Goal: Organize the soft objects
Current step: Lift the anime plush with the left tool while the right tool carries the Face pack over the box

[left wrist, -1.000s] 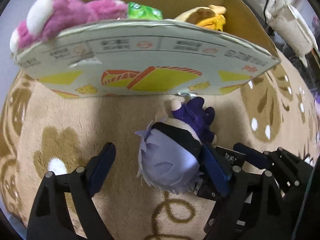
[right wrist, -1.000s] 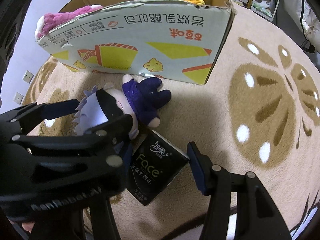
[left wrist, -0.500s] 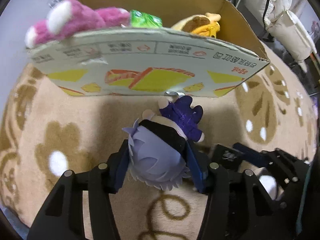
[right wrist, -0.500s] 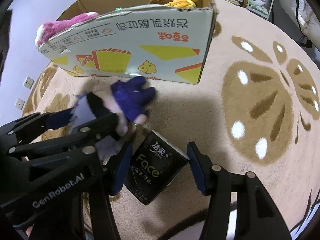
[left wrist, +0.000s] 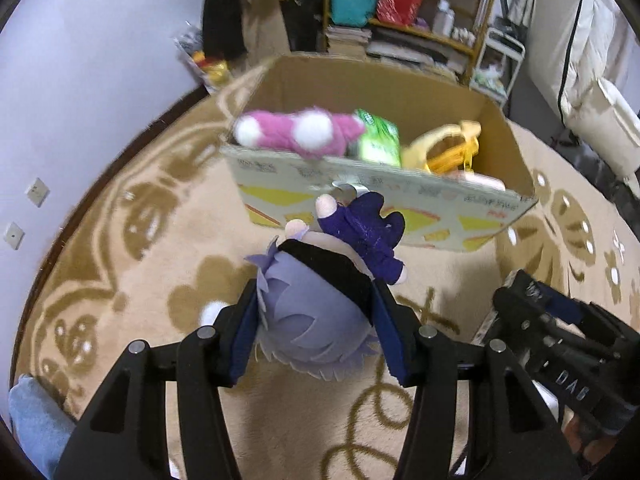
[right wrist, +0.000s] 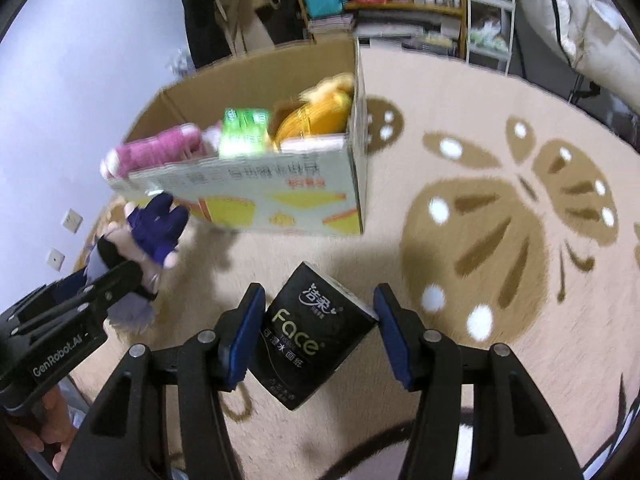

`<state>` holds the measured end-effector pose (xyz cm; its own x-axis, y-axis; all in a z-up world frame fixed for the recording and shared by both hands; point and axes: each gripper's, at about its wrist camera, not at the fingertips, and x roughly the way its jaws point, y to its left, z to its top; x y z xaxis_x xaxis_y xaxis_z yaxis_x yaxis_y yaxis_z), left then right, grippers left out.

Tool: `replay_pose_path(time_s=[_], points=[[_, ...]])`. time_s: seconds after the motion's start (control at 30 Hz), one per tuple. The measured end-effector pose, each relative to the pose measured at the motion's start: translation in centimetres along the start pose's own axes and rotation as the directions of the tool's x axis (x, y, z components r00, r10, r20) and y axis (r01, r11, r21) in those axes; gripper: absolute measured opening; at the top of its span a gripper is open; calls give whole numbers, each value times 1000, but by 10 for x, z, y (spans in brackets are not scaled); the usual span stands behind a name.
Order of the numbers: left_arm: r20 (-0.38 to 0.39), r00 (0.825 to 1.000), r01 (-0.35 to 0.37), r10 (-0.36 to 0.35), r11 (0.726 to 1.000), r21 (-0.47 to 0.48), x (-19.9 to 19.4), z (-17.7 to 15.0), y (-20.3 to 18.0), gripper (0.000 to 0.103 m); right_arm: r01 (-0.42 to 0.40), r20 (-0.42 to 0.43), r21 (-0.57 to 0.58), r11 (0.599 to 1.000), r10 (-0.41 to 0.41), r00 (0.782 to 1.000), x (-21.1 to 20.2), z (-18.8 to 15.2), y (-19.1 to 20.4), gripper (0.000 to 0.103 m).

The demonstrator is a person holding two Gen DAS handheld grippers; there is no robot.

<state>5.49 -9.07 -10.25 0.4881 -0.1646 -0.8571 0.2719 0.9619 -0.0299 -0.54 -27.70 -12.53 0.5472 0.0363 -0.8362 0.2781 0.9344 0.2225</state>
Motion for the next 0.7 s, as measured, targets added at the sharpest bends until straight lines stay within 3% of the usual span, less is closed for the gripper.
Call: replay_pose_path(time_s=[0.2, 0.47, 0.7], points=[[76, 996, -35, 36, 999, -13, -36, 5, 14, 53, -4, 115, -43, 999, 9, 993, -28, 12, 11, 59], [199, 975, -103, 99, 995, 12, -80, 24, 17, 53, -2, 197, -81, 997, 18, 980, -47, 40, 18, 59], [258, 962, -101, 85, 994, 48, -92, 46, 8, 53, 2, 248, -100, 995, 23, 968, -55, 65, 24, 59]])
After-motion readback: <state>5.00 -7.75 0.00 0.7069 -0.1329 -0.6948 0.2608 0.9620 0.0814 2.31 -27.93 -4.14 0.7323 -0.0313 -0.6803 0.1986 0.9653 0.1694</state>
